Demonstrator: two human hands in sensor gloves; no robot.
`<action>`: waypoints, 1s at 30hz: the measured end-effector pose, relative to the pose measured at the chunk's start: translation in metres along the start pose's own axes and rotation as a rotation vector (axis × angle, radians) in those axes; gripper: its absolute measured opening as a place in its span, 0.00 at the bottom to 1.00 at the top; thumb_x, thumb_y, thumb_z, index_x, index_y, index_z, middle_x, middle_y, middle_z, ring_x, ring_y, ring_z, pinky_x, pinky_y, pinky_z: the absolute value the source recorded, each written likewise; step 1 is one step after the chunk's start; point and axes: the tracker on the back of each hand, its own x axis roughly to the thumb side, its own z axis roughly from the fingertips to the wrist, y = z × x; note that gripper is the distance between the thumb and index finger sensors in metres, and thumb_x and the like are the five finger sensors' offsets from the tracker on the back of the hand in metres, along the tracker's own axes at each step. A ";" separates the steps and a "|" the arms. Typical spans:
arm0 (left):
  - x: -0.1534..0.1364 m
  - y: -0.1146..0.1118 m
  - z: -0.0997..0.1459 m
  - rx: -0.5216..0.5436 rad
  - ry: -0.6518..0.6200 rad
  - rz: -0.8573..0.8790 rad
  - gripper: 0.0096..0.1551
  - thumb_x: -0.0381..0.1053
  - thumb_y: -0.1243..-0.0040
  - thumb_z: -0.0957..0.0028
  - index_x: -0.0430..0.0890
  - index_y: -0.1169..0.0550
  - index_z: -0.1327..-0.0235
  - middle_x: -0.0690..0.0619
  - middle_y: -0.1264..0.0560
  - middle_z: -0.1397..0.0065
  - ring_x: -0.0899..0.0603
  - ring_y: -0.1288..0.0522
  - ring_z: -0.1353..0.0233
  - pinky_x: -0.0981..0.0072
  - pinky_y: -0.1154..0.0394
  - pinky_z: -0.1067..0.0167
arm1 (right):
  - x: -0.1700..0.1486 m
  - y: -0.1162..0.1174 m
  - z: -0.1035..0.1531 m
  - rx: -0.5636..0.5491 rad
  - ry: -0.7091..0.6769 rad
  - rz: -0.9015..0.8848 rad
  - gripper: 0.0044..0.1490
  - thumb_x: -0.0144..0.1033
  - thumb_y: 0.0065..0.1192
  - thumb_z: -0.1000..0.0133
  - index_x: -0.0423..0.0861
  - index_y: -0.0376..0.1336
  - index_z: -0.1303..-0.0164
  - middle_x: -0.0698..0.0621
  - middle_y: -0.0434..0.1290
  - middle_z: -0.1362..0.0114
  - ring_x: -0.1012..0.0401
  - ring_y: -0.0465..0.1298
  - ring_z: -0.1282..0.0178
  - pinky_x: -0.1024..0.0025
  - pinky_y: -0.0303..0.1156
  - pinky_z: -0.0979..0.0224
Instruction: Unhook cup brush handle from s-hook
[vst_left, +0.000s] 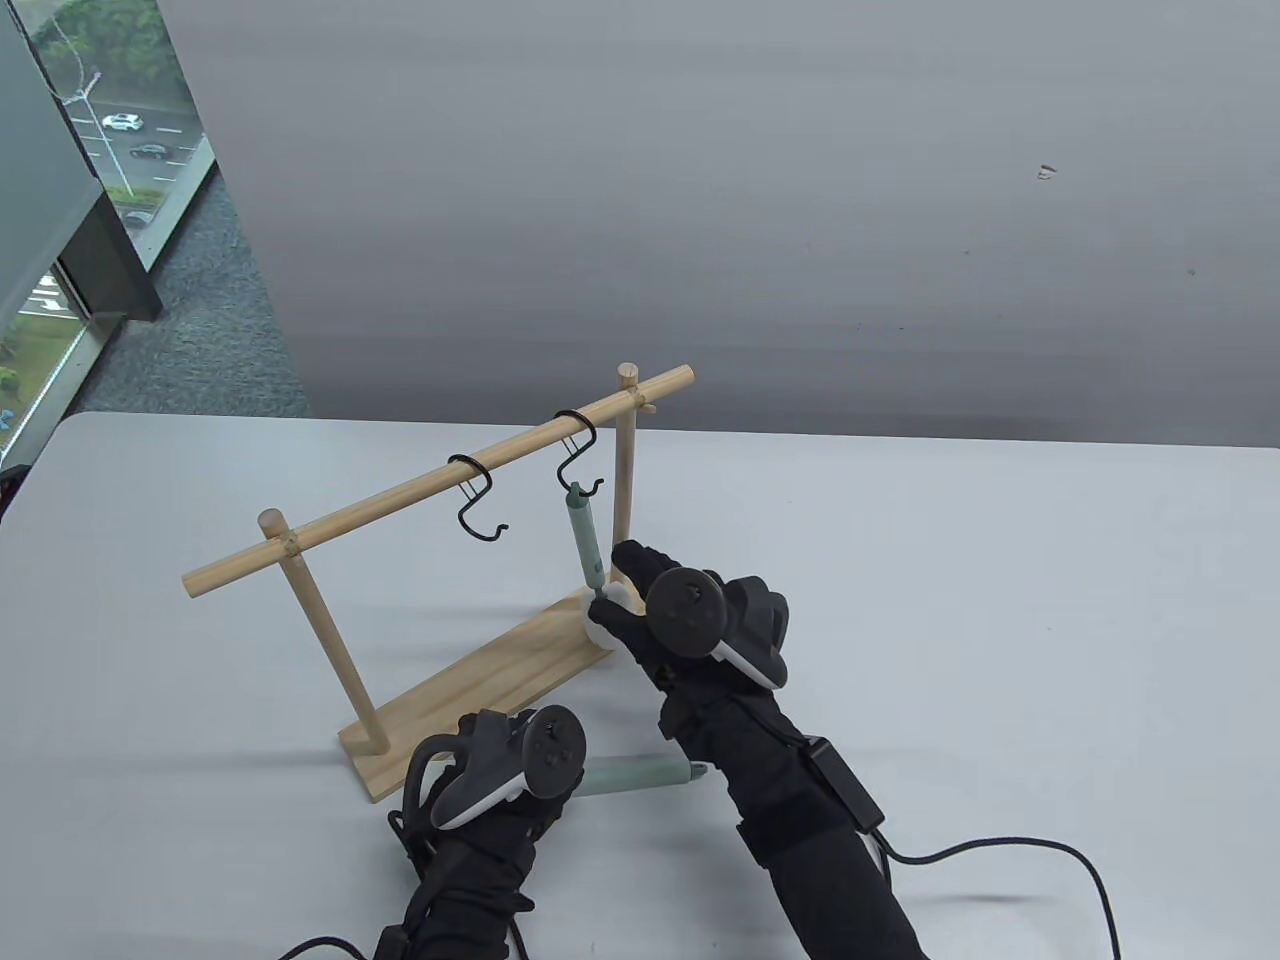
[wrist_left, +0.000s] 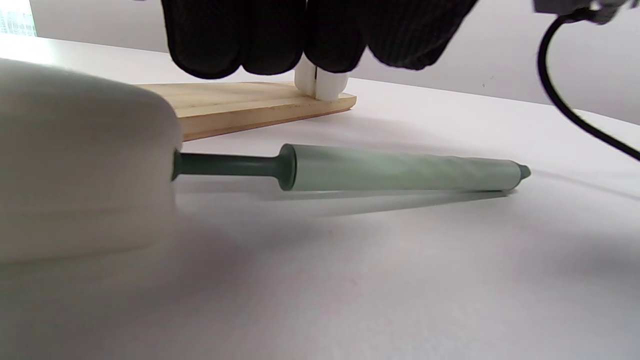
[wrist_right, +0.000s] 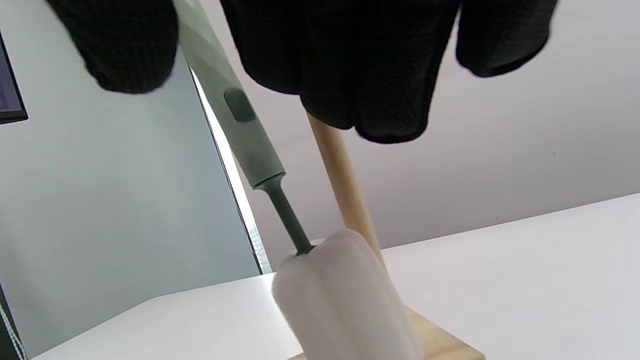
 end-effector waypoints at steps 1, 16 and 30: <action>0.000 0.001 0.001 0.005 -0.002 0.008 0.29 0.55 0.39 0.49 0.48 0.24 0.35 0.40 0.27 0.26 0.31 0.25 0.29 0.33 0.40 0.32 | 0.002 0.003 -0.004 -0.002 0.019 0.002 0.45 0.57 0.59 0.49 0.40 0.59 0.29 0.39 0.69 0.30 0.43 0.77 0.33 0.38 0.64 0.33; 0.000 0.006 0.004 0.025 -0.016 0.033 0.29 0.56 0.39 0.49 0.47 0.24 0.35 0.40 0.27 0.26 0.31 0.25 0.29 0.33 0.40 0.32 | -0.001 0.022 -0.016 -0.122 0.075 0.034 0.36 0.57 0.62 0.50 0.44 0.68 0.40 0.48 0.80 0.45 0.55 0.85 0.49 0.44 0.69 0.36; 0.001 0.005 0.004 0.035 -0.032 0.028 0.29 0.56 0.39 0.49 0.47 0.24 0.35 0.40 0.27 0.26 0.31 0.25 0.29 0.33 0.39 0.32 | -0.006 -0.022 0.022 -0.195 -0.031 0.255 0.35 0.59 0.64 0.52 0.43 0.71 0.47 0.49 0.82 0.50 0.56 0.86 0.54 0.43 0.69 0.36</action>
